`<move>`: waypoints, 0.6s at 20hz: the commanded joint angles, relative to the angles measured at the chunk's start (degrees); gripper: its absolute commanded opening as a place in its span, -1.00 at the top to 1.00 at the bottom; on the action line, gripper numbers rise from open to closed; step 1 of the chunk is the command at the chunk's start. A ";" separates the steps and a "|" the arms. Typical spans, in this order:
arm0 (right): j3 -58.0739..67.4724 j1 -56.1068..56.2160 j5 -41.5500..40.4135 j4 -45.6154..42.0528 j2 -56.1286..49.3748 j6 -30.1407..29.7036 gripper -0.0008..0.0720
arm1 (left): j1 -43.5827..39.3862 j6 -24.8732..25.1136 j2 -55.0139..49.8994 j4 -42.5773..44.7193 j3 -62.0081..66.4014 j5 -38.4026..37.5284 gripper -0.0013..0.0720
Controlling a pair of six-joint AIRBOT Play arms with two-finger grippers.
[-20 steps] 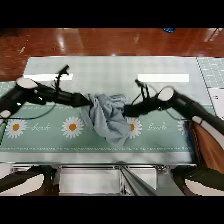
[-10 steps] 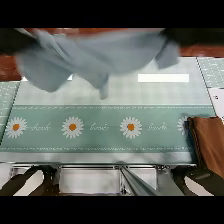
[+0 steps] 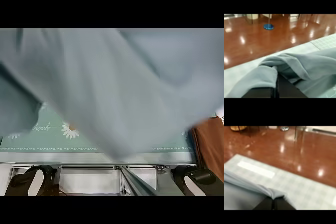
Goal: Fold the shirts.
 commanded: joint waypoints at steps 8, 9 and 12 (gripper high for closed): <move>-51.43 -0.02 -2.97 5.49 11.93 3.89 0.93 | -8.92 -3.58 -0.90 7.48 -24.15 3.56 0.91; -56.61 -0.02 -6.69 6.25 11.61 3.85 0.93 | -8.96 -2.99 -3.89 7.45 -27.54 6.25 0.91; -67.54 -0.04 -17.20 5.16 7.48 3.80 0.93 | -10.73 1.92 -16.83 7.52 -30.93 9.38 0.91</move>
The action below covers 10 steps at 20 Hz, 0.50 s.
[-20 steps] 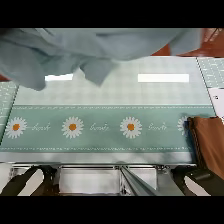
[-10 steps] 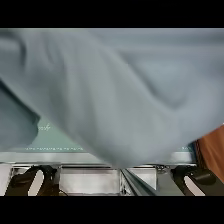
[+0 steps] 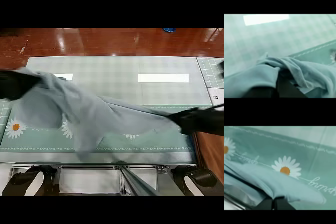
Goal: Fold the shirts.
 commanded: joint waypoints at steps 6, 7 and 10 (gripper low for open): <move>-11.06 -4.31 -27.41 -0.11 -23.93 -0.22 0.93 | -7.76 -1.38 -35.47 0.00 1.92 10.25 0.91; -9.62 -6.75 -28.70 2.16 -28.04 -0.52 0.93 | -8.63 -3.45 -38.60 0.00 3.72 10.19 0.76; -2.84 -14.01 -27.47 13.79 -37.99 -8.11 0.41 | -10.05 -7.91 -44.39 0.17 8.20 7.15 -0.43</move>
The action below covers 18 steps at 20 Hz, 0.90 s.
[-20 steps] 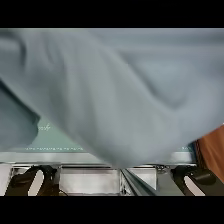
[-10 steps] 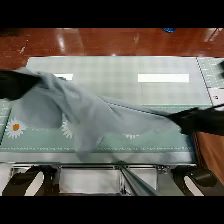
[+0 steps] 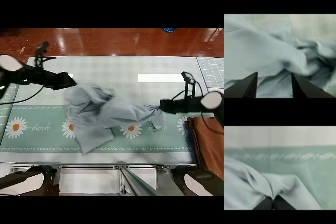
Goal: Fold the shirts.
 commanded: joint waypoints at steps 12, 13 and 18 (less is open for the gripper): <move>-1.81 -31.21 17.57 2.80 -6.25 -13.33 -0.10 | 14.40 -1.70 6.25 3.19 -21.44 -7.63 -0.43; -4.61 -31.19 17.22 5.22 -6.27 -15.37 -0.10 | 14.34 -1.70 6.58 2.67 -24.28 -7.06 -0.43; -7.93 -31.19 15.61 6.88 -6.27 -17.00 -0.10 | 14.29 -1.86 6.25 -4.24 -31.08 -3.32 -0.43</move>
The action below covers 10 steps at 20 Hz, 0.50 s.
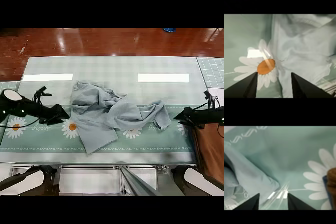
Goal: Fold the shirts.
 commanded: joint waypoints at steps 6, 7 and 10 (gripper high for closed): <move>-2.40 -0.35 0.61 1.33 0.24 -2.01 -0.10 | -5.07 -1.33 -4.35 -7.56 -4.59 9.97 -0.42; -2.71 -0.35 0.42 1.36 0.22 -2.05 -0.10 | -5.92 -1.33 -5.40 -8.20 -4.57 11.02 -0.42; -3.98 -0.17 -0.11 3.04 -0.48 -2.34 -0.10 | -7.26 -0.46 -7.65 -13.05 -4.09 13.38 -0.41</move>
